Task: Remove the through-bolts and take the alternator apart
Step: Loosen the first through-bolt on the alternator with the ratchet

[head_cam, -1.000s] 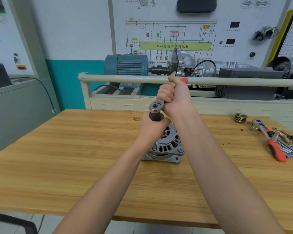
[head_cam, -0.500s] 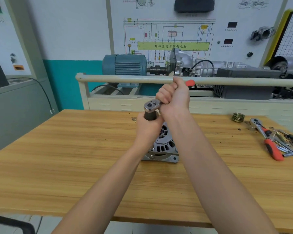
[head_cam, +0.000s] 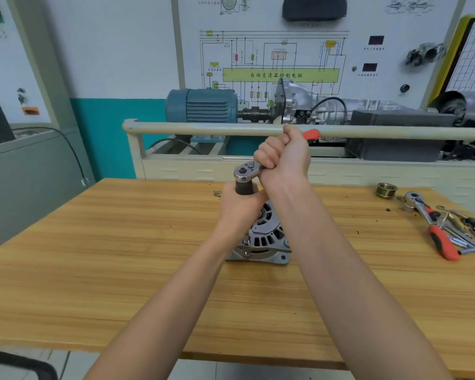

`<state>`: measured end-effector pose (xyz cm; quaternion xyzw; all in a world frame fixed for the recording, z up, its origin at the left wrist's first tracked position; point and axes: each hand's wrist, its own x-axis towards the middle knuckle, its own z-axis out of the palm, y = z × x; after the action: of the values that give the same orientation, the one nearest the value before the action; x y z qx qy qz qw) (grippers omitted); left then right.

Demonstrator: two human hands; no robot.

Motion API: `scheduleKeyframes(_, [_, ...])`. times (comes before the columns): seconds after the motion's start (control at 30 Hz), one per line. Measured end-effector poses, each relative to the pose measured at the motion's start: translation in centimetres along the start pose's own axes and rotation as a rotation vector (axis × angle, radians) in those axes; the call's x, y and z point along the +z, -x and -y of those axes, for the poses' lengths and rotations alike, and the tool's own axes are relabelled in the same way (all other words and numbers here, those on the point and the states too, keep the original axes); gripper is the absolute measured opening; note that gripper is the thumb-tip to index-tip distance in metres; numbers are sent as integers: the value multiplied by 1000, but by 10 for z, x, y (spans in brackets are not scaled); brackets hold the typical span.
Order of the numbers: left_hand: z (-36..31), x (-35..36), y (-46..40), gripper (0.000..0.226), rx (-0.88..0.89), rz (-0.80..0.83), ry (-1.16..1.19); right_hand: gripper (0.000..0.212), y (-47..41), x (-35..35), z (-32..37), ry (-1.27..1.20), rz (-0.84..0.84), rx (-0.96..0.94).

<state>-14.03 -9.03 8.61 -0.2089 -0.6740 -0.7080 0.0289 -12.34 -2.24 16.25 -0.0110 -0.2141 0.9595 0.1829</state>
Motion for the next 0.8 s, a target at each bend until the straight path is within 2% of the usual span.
scheduleKeyframes(0.03, [1, -5, 0, 32, 34, 98, -33, 44, 1, -1, 3, 11, 39, 61])
scheduleKeyframes(0.13, [-7, -24, -3, 30, 85, 558, -169, 48, -1, -2, 10, 69, 205, 368])
scheduleKeyframes(0.2, [-13, -31, -5, 30, 65, 738, -263, 50, -3, -1, 10, 126, 241, 458])
scheduleKeyframes(0.23, [-14, -30, -6, 32, 58, 735, -280, 49, -3, 1, 8, 135, 222, 440])
scheduleKeyframes(0.27, [-13, -28, -7, 33, 43, 665, -263, 47, -2, 2, 5, 112, 182, 379])
scheduleKeyframes(0.3, [-10, -23, -7, 34, 26, 529, -217, 45, -3, 2, 2, 68, 126, 280])
scheduleKeyframes(0.37, [-5, -9, -5, 32, -19, 155, -105, 43, -4, 2, -2, -15, 40, 81])
scheduleKeyframes(0.4, [-5, -2, -2, 31, -39, 2, -59, 43, -4, 1, -3, -34, 27, 41])
scheduleKeyframes(0.43, [-4, 1, 0, 31, -41, -75, -32, 44, -4, 1, -2, -29, 32, 52])
scheduleKeyframes(0.47, [-2, 2, 1, 33, -22, -66, -35, 45, -4, 1, 1, -7, 55, 112])
scheduleKeyframes(0.5, [-1, 0, 1, 35, 6, 17, -62, 48, -4, 2, 5, 27, 96, 210])
scheduleKeyframes(0.6, [-8, -16, -1, 39, 48, 499, -202, 52, -8, 0, 16, 144, 246, 508])
scheduleKeyframes(0.67, [-14, -22, -2, 36, 35, 705, -317, 50, -8, -1, 17, 207, 302, 602])
scheduleKeyframes(0.7, [-14, -21, -3, 37, 36, 709, -337, 49, -8, -1, 17, 215, 299, 600])
scheduleKeyframes(0.73, [-12, -18, -4, 39, 41, 647, -323, 50, -7, 0, 15, 188, 270, 560])
scheduleKeyframes(0.8, [-6, -9, -3, 39, 10, 361, -192, 48, -8, 0, 12, 66, 144, 361])
